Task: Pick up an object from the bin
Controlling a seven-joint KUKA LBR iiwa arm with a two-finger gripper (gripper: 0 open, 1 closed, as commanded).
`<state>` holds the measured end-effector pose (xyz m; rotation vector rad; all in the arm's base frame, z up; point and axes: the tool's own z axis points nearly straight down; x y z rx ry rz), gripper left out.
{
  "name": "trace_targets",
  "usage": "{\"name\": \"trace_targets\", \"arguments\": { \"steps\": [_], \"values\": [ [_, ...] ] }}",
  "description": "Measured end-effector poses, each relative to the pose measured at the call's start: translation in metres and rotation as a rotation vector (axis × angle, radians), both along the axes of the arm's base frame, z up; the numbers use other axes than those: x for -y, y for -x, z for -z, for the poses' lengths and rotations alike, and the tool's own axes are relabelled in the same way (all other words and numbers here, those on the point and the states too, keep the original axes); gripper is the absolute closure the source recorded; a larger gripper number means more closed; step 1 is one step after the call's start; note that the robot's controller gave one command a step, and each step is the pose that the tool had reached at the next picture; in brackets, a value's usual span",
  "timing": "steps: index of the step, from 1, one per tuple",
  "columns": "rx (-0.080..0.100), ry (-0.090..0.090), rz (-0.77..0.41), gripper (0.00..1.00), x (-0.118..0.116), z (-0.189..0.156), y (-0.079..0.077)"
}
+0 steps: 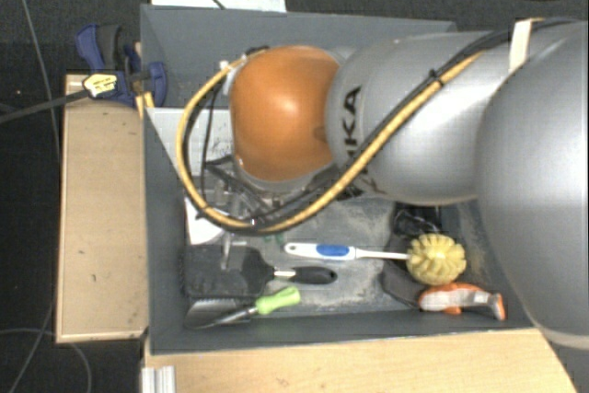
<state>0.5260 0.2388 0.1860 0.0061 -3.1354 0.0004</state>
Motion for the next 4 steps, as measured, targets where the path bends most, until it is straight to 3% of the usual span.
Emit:
{"name": "trace_targets", "arguments": {
  "steps": [1, 2, 3, 4],
  "values": [
    [0.008, -0.002, 0.007, 0.0, 0.001, -0.005, -0.002],
    [0.013, -0.005, -0.111, 0.0, 0.06, 0.115, 0.04],
    [0.011, -0.004, -0.099, 0.0, 0.06, 0.035, 0.048],
    [0.023, -0.009, -0.105, 0.0, 0.06, 0.112, 0.038]
  ]
}}
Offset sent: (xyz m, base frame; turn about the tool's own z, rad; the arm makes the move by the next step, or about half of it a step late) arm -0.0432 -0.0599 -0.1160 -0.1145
